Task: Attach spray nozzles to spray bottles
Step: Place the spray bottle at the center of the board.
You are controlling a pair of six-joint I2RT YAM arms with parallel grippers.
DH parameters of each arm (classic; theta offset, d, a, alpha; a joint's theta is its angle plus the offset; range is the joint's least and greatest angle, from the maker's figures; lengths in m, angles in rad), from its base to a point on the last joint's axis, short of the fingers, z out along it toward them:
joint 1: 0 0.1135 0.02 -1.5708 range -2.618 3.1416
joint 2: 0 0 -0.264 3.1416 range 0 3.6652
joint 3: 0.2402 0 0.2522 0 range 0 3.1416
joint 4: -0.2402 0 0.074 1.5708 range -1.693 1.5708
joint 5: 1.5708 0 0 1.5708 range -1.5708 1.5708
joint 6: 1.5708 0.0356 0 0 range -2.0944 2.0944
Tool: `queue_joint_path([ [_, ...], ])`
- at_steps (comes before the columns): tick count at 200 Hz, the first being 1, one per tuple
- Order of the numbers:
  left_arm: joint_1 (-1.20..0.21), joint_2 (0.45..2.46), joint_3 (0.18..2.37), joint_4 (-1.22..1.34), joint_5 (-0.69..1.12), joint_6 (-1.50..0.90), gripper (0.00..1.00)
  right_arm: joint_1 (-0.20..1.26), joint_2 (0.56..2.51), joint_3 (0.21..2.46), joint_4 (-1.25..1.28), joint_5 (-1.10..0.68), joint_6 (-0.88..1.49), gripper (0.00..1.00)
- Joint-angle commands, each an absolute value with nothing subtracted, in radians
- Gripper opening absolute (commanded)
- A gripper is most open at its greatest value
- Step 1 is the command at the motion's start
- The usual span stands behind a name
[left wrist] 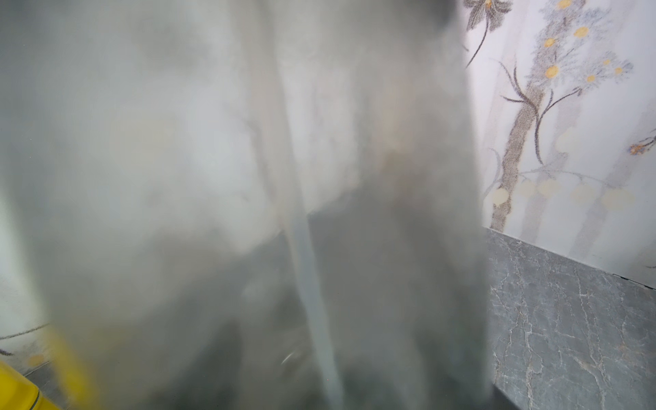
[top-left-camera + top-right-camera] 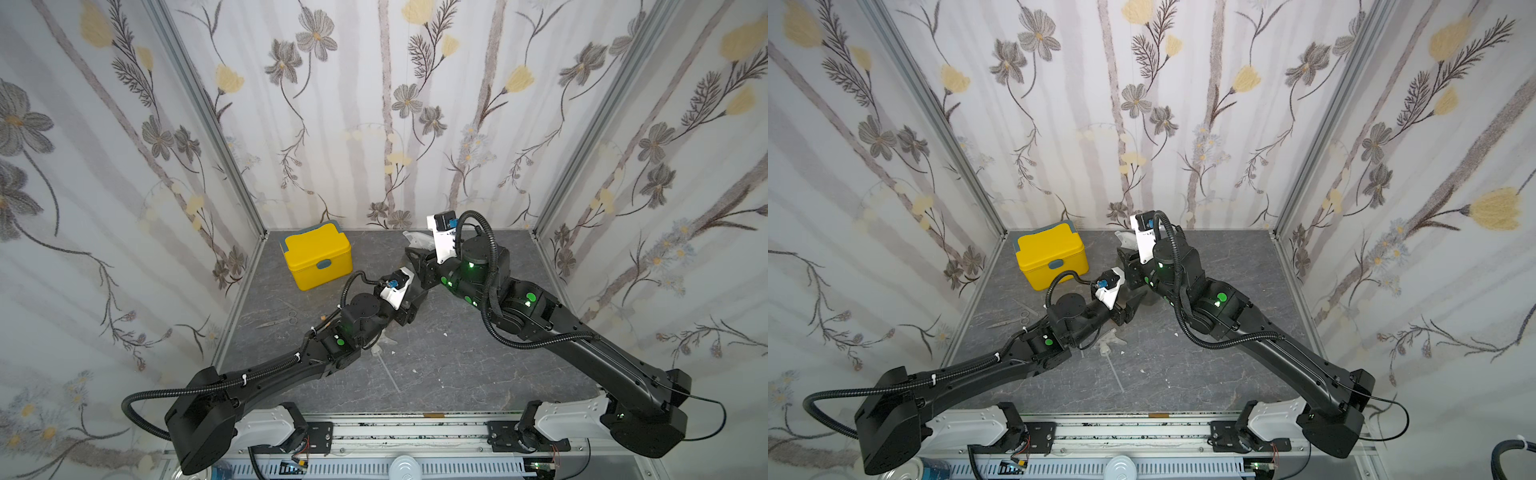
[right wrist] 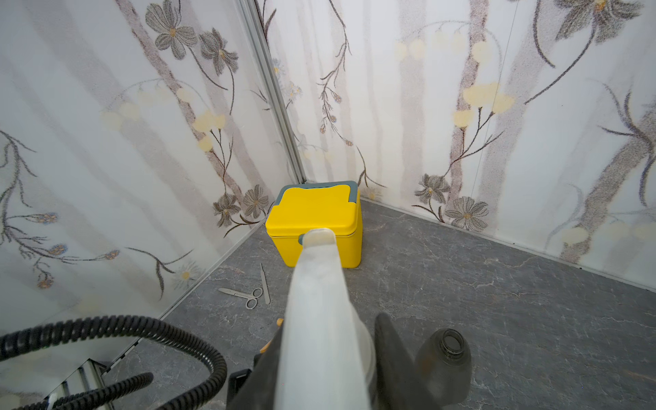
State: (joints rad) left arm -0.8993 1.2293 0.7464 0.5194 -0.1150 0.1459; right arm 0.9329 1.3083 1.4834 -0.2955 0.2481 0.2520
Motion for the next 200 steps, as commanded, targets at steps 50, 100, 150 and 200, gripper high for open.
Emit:
queue_joint_path([
  [50, -0.900, 1.221, 0.753, 0.572, -0.096, 0.140, 0.90, 0.931, 1.266, 1.438, -0.232, 0.257, 0.246, 0.25],
  [100, -0.899, 1.204, 0.737, 0.589, -0.093, 0.146, 1.00, 0.924, 1.243, 1.440, -0.173, 0.400, 0.177, 0.25],
  [150, -0.898, 1.184, 0.716, 0.627, -0.153, 0.147, 1.00, 0.790, 1.261, 1.456, -0.035, 0.499, 0.085, 0.24],
  [200, -0.898, 1.160, 0.694, 0.705, -0.406, 0.153, 1.00, 0.513, 1.334, 1.256, 0.249, 0.461, 0.062, 0.24],
])
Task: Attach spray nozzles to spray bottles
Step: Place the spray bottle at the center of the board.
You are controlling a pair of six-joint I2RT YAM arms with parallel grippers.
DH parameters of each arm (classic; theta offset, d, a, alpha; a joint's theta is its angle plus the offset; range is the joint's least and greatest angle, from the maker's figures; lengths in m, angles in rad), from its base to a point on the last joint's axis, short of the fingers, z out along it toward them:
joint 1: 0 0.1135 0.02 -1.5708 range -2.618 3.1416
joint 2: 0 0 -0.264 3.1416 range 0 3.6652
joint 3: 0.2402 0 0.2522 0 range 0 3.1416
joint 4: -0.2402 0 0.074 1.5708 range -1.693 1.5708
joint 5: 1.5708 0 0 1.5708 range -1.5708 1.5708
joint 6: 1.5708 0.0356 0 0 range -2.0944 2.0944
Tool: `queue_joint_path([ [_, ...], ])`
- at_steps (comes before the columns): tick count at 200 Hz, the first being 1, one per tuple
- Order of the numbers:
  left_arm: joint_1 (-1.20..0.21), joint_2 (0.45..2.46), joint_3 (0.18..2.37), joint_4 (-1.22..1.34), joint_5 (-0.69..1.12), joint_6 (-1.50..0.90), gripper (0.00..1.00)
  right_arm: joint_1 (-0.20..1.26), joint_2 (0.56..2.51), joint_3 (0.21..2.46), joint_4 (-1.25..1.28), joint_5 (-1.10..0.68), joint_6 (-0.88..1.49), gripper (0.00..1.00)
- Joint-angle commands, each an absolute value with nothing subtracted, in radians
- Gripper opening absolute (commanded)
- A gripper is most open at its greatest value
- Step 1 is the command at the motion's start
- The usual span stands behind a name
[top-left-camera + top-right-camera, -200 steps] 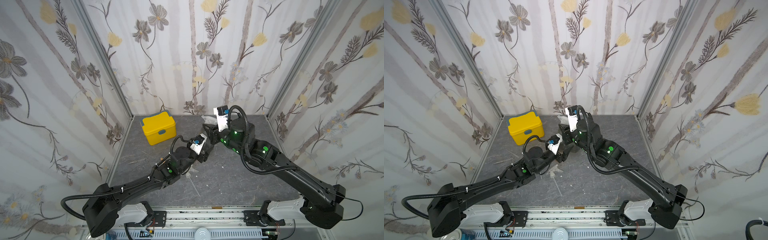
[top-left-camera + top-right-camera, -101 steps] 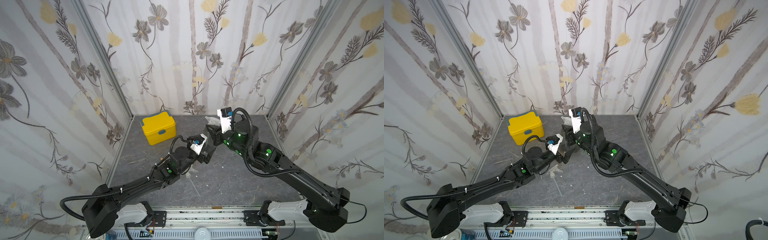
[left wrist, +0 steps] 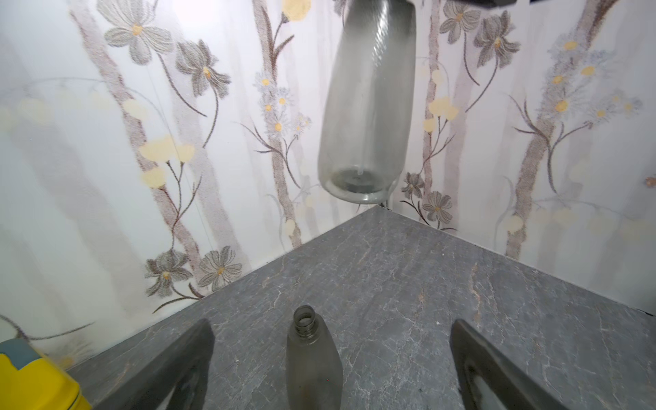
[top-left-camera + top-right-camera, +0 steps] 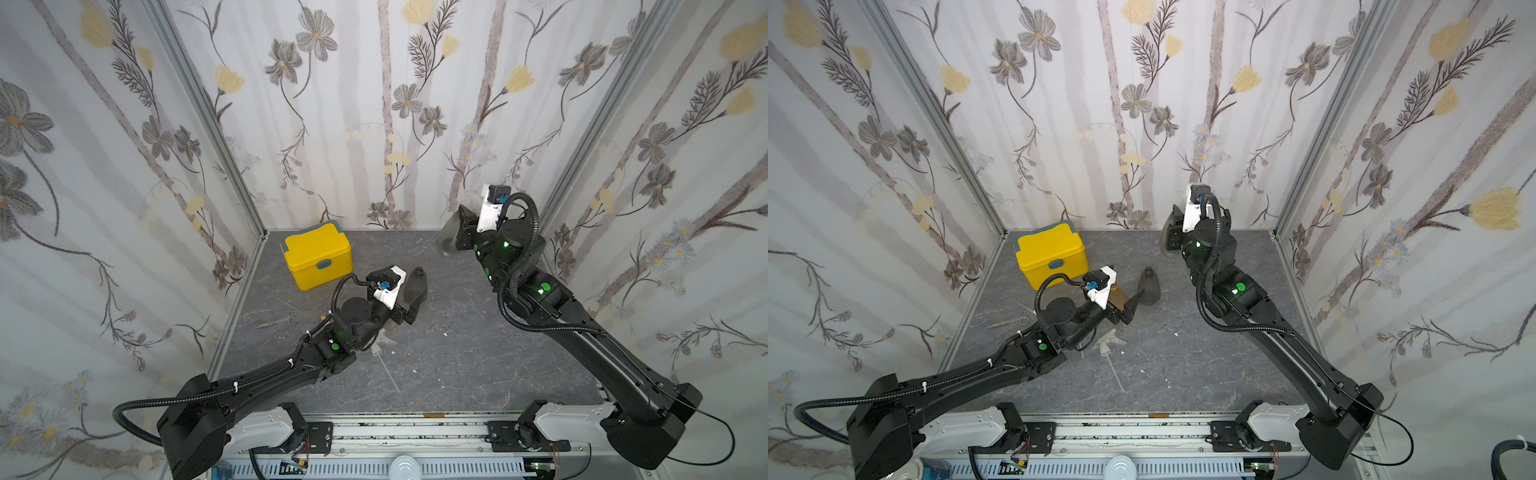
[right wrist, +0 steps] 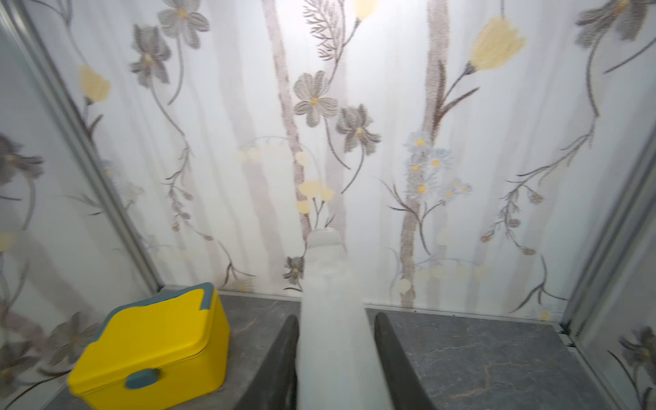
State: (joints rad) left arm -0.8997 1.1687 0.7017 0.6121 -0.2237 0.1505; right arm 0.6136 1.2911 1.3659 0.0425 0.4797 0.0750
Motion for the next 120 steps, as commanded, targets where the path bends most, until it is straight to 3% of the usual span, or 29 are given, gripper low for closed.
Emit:
queue_joint_path([
  [1, -0.898, 1.160, 0.694, 0.708, -0.412, 0.152, 1.00, 0.508, 1.337, 1.251, 0.255, 0.458, 0.064, 0.24],
  [52, -0.881, 1.157, 0.685, 0.740, -0.538, 0.123, 1.00, 0.388, 1.527, 1.031, 0.610, 0.443, 0.109, 0.24],
  [120, -0.859, 1.152, 0.692, 0.726, -0.507, 0.111, 1.00, 0.358, 1.767, 1.069, 0.663, 0.389, 0.151, 0.26],
])
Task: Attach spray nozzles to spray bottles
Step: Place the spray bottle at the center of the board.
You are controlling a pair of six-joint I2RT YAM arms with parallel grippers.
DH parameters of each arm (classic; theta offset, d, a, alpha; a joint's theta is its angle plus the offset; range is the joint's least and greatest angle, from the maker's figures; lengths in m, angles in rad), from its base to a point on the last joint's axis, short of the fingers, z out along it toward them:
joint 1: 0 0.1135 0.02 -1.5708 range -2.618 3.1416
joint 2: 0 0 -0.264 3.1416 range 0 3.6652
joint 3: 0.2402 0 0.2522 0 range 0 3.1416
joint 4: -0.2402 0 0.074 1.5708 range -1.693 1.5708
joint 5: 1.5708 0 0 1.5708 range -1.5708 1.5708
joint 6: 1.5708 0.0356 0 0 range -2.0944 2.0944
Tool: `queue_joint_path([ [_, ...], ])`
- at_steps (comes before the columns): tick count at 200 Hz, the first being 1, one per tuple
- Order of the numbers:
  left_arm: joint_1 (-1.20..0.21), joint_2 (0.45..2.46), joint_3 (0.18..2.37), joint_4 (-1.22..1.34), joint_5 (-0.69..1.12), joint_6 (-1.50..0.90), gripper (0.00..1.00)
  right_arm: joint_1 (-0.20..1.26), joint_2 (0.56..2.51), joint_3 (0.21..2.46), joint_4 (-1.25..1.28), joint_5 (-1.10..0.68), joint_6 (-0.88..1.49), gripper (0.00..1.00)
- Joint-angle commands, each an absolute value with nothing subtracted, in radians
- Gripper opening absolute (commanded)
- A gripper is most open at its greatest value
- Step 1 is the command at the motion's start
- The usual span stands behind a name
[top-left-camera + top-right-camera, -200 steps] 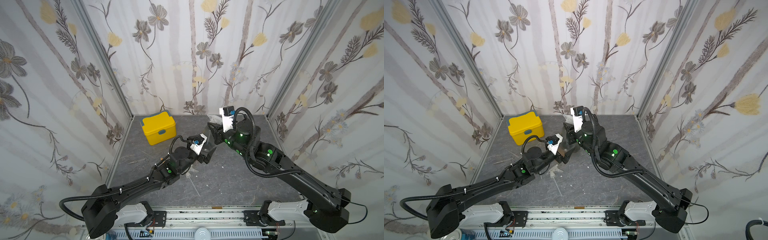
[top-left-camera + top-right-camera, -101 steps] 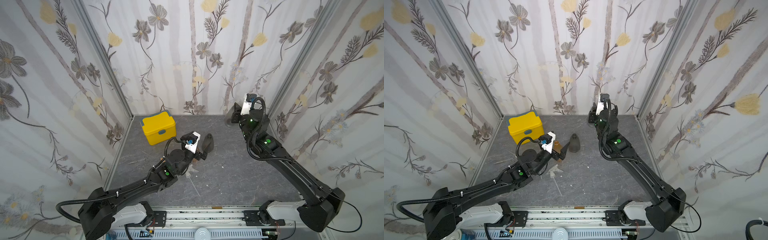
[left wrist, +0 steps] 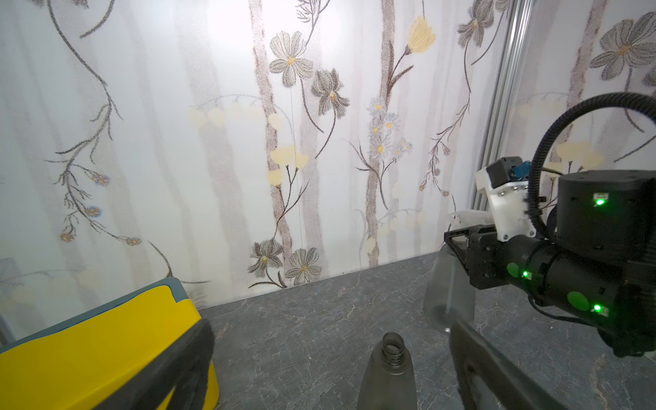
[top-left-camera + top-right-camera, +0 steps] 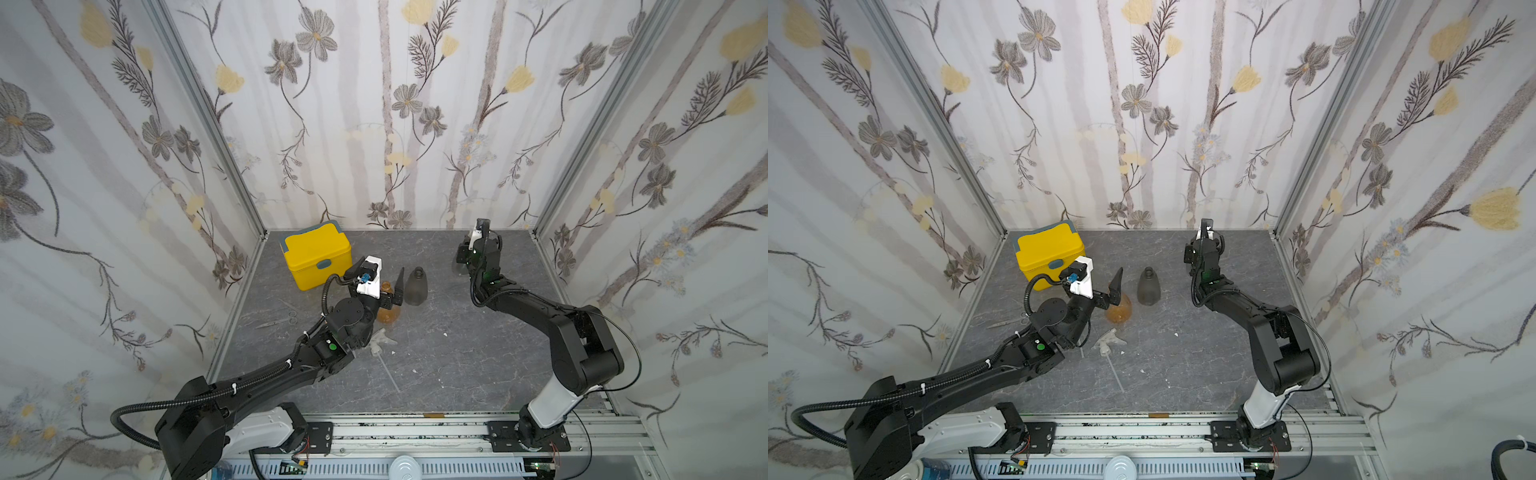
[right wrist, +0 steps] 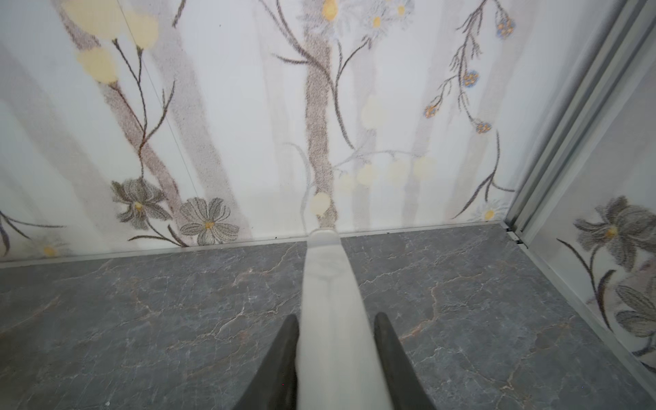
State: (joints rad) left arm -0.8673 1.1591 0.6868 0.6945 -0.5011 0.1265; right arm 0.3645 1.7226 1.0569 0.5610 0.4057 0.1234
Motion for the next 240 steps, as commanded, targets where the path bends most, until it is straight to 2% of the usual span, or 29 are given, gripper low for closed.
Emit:
queue_joint_path([
  [1, -0.859, 1.152, 0.691, 0.726, -0.507, 0.111, 1.00, 0.357, 1.769, 1.068, 0.663, 0.387, 0.153, 0.26],
  [50, -0.849, 1.149, 0.691, 0.722, -0.483, 0.100, 1.00, 0.360, 1.805, 1.008, 0.720, 0.364, 0.175, 0.31],
  [73, -0.845, 1.149, 0.694, 0.714, -0.472, 0.112, 1.00, 0.367, 1.801, 1.003, 0.684, 0.389, 0.181, 0.41],
  [91, -0.838, 1.142, 0.697, 0.707, -0.461, 0.121, 1.00, 0.368, 1.780, 0.980, 0.672, 0.408, 0.197, 0.52],
  [138, -0.832, 1.137, 0.701, 0.701, -0.443, 0.111, 1.00, 0.368, 1.724, 0.933, 0.657, 0.393, 0.218, 0.59],
  [175, -0.832, 1.135, 0.705, 0.692, -0.433, 0.104, 1.00, 0.368, 1.626, 0.918, 0.600, 0.386, 0.205, 0.69],
  [213, -0.832, 1.128, 0.707, 0.689, -0.442, 0.106, 1.00, 0.377, 1.426, 0.942, 0.431, 0.349, 0.189, 0.70],
  [240, -0.833, 1.117, 0.704, 0.699, -0.479, 0.120, 1.00, 0.428, 1.276, 1.029, 0.153, 0.341, 0.195, 0.63],
])
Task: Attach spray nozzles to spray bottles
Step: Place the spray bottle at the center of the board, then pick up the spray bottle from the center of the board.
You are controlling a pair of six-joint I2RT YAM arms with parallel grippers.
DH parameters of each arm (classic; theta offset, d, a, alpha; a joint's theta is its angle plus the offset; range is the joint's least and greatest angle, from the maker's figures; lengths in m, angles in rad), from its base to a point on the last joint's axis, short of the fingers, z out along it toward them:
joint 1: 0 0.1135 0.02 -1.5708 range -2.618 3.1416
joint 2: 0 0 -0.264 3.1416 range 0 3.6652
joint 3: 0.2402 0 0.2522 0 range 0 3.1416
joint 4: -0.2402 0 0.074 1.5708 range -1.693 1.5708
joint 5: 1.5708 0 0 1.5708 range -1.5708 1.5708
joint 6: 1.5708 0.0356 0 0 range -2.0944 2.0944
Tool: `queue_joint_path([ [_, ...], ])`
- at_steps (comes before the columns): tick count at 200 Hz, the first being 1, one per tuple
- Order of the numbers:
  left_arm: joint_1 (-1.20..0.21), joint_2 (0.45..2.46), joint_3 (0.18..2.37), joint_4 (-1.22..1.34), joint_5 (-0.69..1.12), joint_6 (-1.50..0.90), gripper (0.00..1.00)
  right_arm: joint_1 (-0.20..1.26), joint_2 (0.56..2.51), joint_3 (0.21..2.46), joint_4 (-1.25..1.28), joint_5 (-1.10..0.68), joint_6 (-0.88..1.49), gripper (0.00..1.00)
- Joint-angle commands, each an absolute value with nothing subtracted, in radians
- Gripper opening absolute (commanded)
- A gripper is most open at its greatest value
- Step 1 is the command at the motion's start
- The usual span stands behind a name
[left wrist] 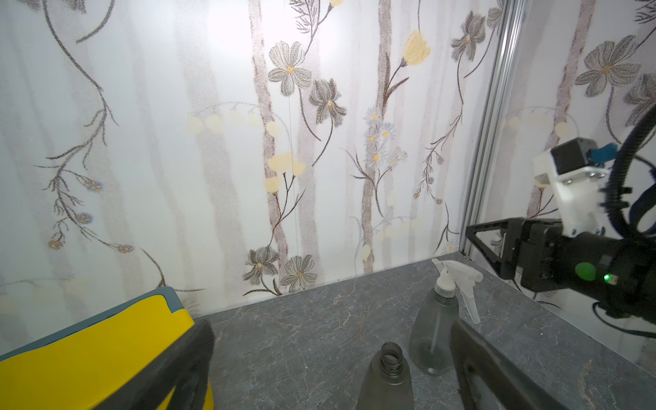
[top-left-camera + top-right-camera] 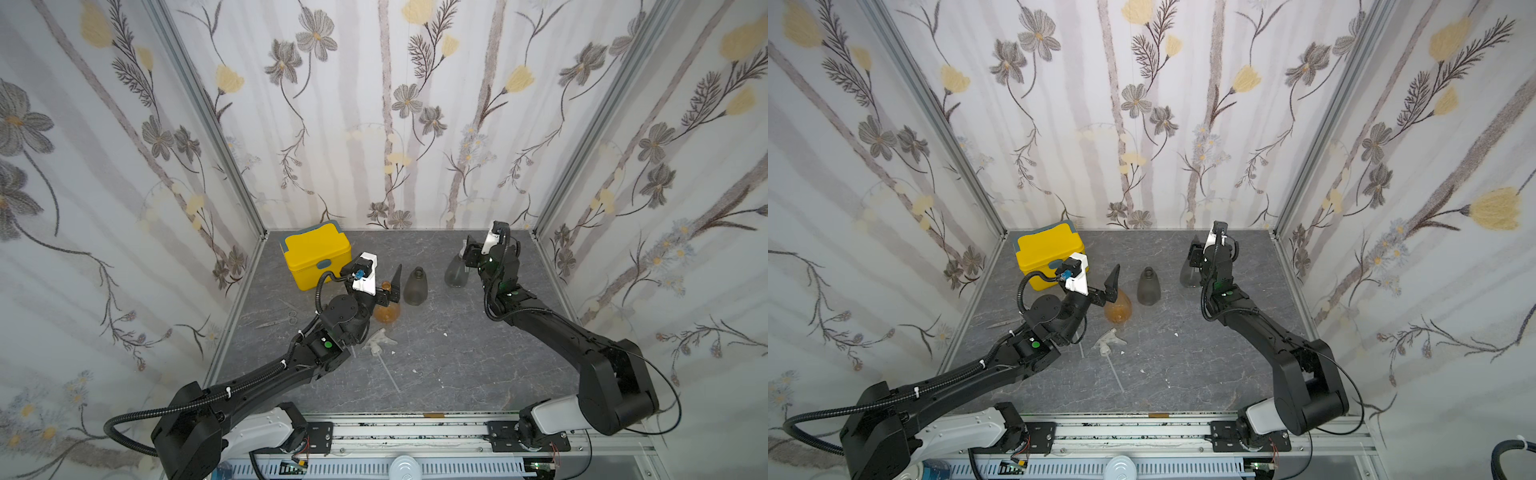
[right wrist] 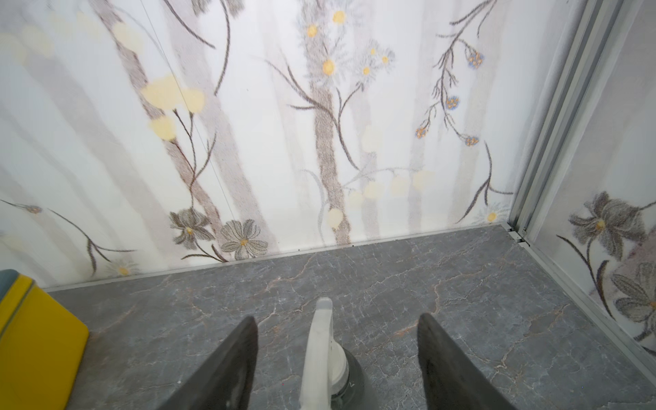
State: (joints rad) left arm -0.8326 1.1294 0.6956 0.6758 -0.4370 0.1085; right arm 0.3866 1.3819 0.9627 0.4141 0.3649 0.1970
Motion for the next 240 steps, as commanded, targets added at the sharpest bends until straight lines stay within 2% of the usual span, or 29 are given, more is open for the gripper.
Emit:
queue_joint_path([
  [1, -0.833, 1.117, 0.704, 0.700, -0.482, 0.120, 1.00, 0.429, 1.270, 1.031, 0.142, 0.342, 0.195, 0.63],
  [34, -0.827, 1.116, 0.704, 0.724, -0.598, 0.132, 1.00, 0.600, 1.132, 1.052, -0.152, 0.333, 0.234, 0.51],
  [64, -0.812, 1.116, 0.705, 0.725, -0.650, 0.071, 1.00, 0.733, 1.077, 1.022, -0.296, 0.314, 0.310, 0.40],
  [85, -0.792, 1.121, 0.718, 0.693, -0.664, 0.015, 1.00, 0.812, 1.100, 0.994, -0.305, 0.250, 0.361, 0.39],
  [111, -0.763, 1.134, 0.736, 0.656, -0.683, -0.022, 1.00, 0.914, 1.204, 0.955, -0.281, 0.204, 0.386, 0.52],
  [129, -0.744, 1.139, 0.738, 0.642, -0.668, -0.049, 1.00, 0.916, 1.265, 0.950, -0.243, 0.189, 0.395, 0.60],
  [165, -0.732, 1.137, 0.742, 0.626, -0.625, -0.055, 1.00, 0.880, 1.363, 1.026, -0.162, 0.302, 0.316, 0.76],
  [199, -0.728, 1.126, 0.737, 0.628, -0.600, -0.046, 1.00, 0.737, 1.480, 1.126, -0.156, 0.222, 0.282, 0.78],
  [240, -0.721, 1.129, 0.741, 0.624, -0.573, -0.044, 1.00, 0.672, 1.623, 1.233, -0.148, 0.095, 0.201, 0.78],
])
